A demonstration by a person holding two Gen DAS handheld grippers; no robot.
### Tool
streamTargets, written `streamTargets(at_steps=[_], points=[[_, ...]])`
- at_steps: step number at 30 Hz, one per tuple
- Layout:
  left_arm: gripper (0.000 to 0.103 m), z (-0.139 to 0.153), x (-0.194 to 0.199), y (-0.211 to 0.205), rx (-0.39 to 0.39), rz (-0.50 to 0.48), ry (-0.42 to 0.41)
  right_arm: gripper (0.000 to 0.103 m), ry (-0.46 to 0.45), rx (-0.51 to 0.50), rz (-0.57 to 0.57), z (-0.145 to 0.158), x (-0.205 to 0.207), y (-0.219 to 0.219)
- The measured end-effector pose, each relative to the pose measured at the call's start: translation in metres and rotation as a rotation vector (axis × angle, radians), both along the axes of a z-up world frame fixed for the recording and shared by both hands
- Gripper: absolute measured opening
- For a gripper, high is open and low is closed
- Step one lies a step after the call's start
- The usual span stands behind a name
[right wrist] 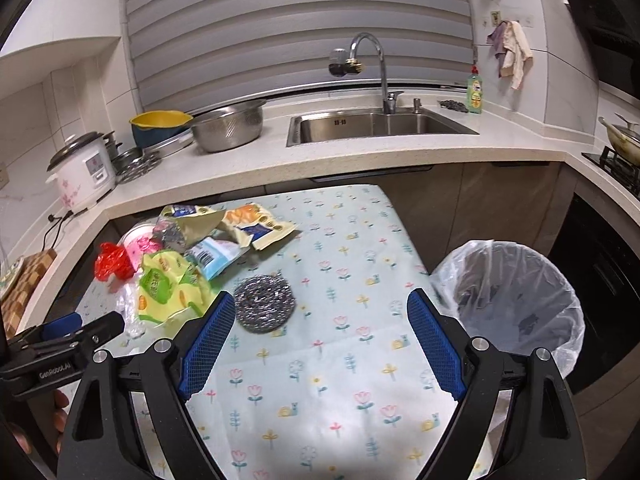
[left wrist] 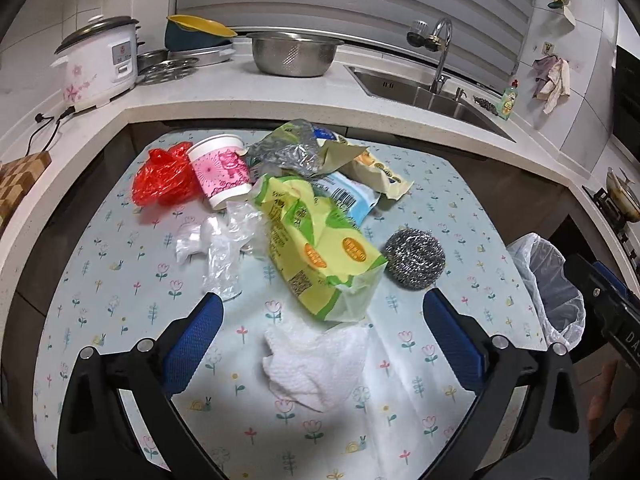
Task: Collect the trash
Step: 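Return the right gripper to the table toward the steel wool scrubber, then grasp the white paper towel with the left gripper while the right gripper grasps the steel wool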
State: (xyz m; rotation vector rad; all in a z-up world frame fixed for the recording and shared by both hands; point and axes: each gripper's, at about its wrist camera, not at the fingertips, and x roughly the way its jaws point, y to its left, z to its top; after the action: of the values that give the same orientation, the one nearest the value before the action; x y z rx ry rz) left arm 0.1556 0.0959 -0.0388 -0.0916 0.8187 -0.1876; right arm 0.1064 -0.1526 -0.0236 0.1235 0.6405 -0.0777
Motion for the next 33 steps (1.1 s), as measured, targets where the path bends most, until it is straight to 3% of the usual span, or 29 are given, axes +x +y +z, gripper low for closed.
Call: streamTargets(at_steps=[18,21,27,30,33], points=[[0.095,-0.080,0.004,0.022,-0.007,-0.012,0.192,0.084,0.108,-0.003,0.048,-0.046,0.032,0.044],[0.083,-0.088,0.009,0.022,-0.026,-0.023,0.212,0.084,0.125,0.003,0.050,-0.054,0.041,0.044],[0.032,-0.092,0.020,0.018,-0.062,-0.068,0.232,0.084,0.148,0.000,0.055,-0.070,0.066,0.043],[0.021,-0.088,0.025,0.017,-0.070,-0.079,0.225,0.084,0.159,0.009,0.058,-0.076,0.079,0.041],[0.019,-0.079,0.032,0.017,-0.077,-0.075,0.201,0.084,0.167,0.023,0.059,-0.083,0.094,0.040]])
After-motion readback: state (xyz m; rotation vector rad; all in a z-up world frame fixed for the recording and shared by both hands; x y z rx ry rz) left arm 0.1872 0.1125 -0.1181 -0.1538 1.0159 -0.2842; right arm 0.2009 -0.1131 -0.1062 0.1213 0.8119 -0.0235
